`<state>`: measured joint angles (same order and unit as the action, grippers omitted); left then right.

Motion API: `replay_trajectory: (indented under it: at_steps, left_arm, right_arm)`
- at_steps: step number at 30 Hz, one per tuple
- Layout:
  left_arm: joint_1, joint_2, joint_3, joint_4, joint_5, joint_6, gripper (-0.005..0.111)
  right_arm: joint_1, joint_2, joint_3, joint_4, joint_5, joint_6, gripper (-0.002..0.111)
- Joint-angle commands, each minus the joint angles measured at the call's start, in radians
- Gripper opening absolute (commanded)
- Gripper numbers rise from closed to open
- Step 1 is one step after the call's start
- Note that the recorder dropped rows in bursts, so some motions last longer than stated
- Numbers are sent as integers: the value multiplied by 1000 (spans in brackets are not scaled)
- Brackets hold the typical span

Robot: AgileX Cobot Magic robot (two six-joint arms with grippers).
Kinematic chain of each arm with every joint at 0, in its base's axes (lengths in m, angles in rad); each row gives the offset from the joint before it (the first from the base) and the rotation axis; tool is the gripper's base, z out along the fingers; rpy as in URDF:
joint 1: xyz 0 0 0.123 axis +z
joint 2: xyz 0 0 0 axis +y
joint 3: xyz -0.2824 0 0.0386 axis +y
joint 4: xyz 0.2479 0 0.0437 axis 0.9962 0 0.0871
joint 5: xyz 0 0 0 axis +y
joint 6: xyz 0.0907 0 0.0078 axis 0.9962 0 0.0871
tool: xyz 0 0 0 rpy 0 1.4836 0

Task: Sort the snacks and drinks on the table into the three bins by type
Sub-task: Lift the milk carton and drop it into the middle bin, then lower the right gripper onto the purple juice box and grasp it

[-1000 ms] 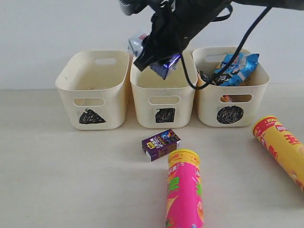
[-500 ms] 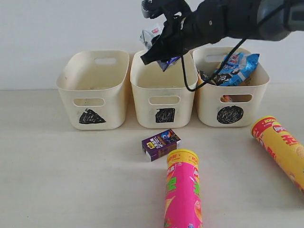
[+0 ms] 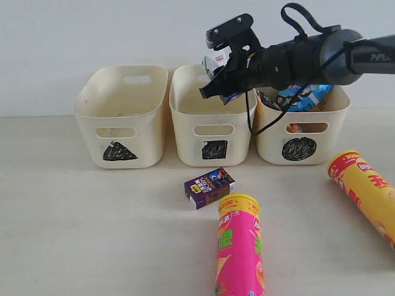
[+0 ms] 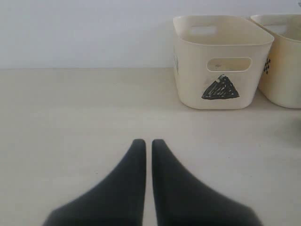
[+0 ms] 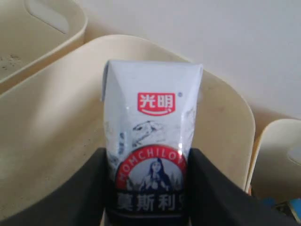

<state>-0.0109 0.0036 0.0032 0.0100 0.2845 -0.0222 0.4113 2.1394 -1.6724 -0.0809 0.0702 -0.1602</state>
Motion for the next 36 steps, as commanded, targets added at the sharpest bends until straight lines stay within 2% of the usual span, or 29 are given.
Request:
replay_trajectory:
  at_steps: [1, 6, 9, 16, 22, 23, 30, 34, 36]
  left_arm:
    - [3, -4, -3, -1, -6, -6, 4]
    - [3, -4, -3, -1, -6, -6, 4]
    - [3, -4, -3, -1, -6, -6, 4]
    - [3, -4, -3, -1, -8, -6, 4]
    - [3, -4, -3, -1, -8, -6, 4]
    - [3, -4, -3, -1, -8, -6, 4]
    - [3, -4, -3, -1, -6, -6, 4]
    - [3, -4, -3, -1, -6, -6, 4]
    - [3, -4, -3, -1, -6, -6, 4]
  right_arm:
    - [-6, 3, -4, -3, -81, 13, 30]
    - [-6, 3, -4, -3, -105, 17, 58]
    - [-6, 3, -4, -3, -107, 17, 67]
    - [-6, 3, -4, -3, -88, 18, 67]
    - [-2, -65, -4, -3, 101, 3, 67]
    - [4, -102, -4, -3, 204, -44, 67]
    - [41, -194, -4, 19, 601, -347, 67]
    - [39, -202, -4, 168, 773, -522, 67]
    - [39, -189, -4, 290, 897, -714, 67]
